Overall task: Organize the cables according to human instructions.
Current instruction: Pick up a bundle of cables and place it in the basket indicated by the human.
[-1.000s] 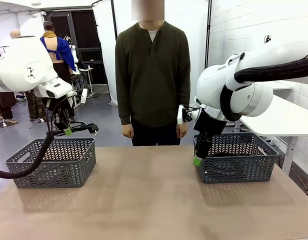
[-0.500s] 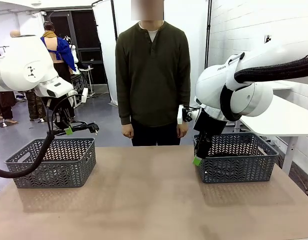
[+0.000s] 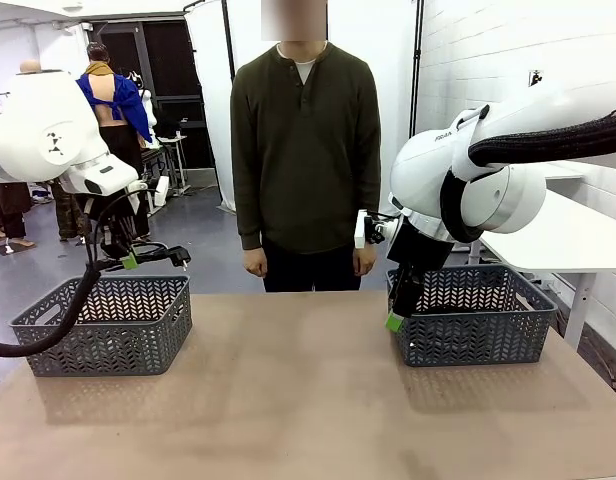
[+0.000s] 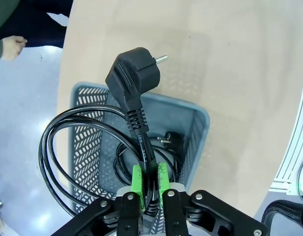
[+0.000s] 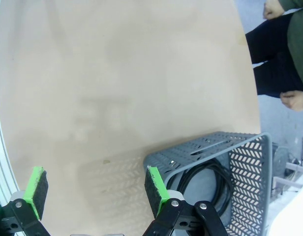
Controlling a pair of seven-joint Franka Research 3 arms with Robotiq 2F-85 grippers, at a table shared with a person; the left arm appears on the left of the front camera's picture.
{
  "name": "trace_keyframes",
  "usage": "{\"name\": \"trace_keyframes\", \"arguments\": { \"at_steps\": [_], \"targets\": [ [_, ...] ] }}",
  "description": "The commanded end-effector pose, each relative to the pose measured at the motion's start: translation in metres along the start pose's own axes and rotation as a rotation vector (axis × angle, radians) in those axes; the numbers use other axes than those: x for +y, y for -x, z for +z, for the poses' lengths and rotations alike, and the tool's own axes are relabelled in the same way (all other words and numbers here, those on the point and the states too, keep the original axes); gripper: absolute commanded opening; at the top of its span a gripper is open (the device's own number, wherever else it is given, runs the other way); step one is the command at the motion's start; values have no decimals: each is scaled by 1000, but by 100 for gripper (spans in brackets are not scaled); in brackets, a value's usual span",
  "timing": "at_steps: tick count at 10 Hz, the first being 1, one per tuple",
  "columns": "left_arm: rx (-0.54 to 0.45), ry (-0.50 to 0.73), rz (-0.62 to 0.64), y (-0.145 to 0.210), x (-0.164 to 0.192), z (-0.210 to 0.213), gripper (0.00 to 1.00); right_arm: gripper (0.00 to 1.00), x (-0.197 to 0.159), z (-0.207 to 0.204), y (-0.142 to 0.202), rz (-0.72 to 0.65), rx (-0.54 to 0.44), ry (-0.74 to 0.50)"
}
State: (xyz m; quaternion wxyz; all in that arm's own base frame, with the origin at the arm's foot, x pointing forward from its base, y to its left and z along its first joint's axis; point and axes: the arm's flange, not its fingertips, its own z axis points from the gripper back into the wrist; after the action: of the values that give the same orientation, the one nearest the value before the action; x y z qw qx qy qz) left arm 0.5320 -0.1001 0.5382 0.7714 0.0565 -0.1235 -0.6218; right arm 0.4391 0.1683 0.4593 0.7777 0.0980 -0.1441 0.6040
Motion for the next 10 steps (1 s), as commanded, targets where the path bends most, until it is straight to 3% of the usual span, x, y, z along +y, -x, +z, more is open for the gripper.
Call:
{"name": "trace_keyframes", "arguments": {
  "at_steps": [1,10],
  "targets": [
    [14,-28,-37,25,-6,1,0,100,-1,0,0,2,8,6],
    [45,-49,-94,80,-28,-46,0,100,-1,0,0,2,8,6]
  ]
}}
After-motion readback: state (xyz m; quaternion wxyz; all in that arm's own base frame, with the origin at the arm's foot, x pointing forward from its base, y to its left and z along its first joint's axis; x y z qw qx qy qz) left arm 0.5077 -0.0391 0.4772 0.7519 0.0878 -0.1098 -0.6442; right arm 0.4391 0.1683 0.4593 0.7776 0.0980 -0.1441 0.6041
